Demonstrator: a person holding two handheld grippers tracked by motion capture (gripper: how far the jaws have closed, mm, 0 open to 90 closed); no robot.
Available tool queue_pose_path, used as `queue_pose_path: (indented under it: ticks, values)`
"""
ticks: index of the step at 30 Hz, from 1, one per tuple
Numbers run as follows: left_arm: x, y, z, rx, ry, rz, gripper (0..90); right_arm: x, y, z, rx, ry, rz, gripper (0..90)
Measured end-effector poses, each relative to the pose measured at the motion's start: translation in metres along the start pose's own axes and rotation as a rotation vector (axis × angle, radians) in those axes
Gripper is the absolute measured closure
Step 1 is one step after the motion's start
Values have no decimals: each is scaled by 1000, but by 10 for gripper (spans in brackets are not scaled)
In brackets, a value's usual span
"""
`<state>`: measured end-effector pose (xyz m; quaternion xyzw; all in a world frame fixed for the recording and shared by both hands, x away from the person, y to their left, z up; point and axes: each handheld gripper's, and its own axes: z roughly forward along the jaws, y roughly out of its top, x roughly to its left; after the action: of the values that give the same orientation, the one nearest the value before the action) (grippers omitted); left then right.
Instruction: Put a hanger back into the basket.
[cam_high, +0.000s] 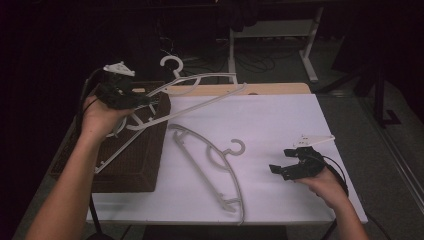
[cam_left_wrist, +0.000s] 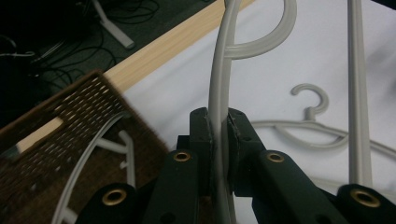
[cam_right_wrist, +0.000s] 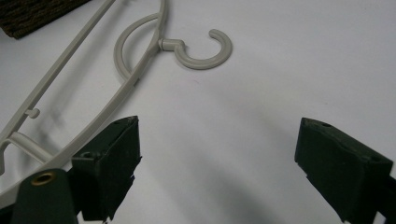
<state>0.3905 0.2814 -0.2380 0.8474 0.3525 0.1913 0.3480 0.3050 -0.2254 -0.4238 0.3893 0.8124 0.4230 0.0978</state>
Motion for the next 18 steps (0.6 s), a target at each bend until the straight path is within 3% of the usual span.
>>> queue_pose_path:
  ticks: [18]
  values:
    - [72, -94, -60, -43, 162, -190, 819, -1, 1, 3, 4, -10, -4, 137]
